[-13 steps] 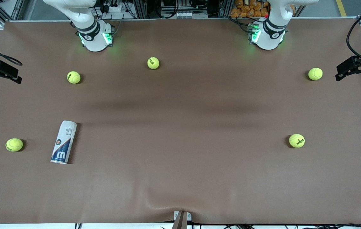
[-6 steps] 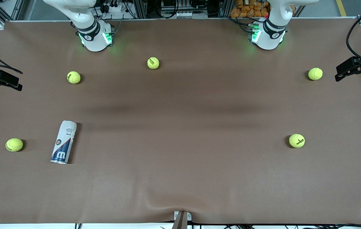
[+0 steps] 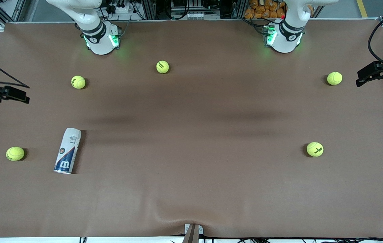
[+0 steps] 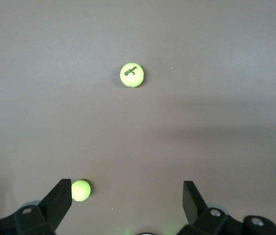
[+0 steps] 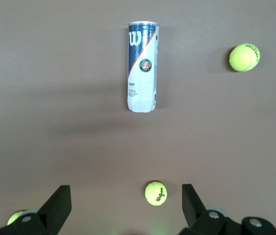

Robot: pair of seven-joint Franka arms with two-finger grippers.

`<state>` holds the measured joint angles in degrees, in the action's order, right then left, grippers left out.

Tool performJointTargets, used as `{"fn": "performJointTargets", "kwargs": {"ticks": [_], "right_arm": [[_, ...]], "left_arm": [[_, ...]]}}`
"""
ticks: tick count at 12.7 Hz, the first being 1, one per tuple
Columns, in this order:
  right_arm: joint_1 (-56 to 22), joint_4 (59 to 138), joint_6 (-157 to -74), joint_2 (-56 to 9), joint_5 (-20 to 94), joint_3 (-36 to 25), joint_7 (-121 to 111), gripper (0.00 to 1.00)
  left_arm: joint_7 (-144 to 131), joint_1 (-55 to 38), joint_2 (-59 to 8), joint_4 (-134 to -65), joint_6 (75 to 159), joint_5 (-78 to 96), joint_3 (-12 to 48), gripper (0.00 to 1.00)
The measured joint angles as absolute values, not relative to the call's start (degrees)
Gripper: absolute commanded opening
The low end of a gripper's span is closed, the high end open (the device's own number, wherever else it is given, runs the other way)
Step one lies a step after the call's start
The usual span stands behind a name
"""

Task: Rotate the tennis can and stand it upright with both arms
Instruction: 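Reach the right gripper down to the lying Wilson can and grasp it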

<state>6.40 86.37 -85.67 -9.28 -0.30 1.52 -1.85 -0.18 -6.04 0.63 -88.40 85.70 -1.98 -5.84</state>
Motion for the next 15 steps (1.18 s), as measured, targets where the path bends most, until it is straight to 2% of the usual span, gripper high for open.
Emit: {"fn": "performJointTargets", "kwargs": {"ticks": [5,8,12,15], "right_arm": [[9.62,87.44,-95.47,-21.99,-0.31,1.41,-2.27,1.0],[10.93,87.59,-105.66,-30.04,-0.31,1.41,-3.01,1.0],[10.91,87.54,-115.4,-36.4,-0.3,1.58,-3.01,1.0],[10.9,87.54,-116.44,-39.0,-0.19,1.7,-3.01,1.0]], "left_arm": [[-0.16,-5.98,0.48,-88.55,85.7,-1.9,-5.84,1.0],[-0.16,-5.47,0.45,-88.62,85.69,-1.89,-5.9,1.0],[-0.14,-5.28,0.27,-88.77,85.68,-1.86,-5.91,1.0],[-0.12,-5.28,0.16,-88.86,85.67,-1.85,-5.85,1.0]]}}
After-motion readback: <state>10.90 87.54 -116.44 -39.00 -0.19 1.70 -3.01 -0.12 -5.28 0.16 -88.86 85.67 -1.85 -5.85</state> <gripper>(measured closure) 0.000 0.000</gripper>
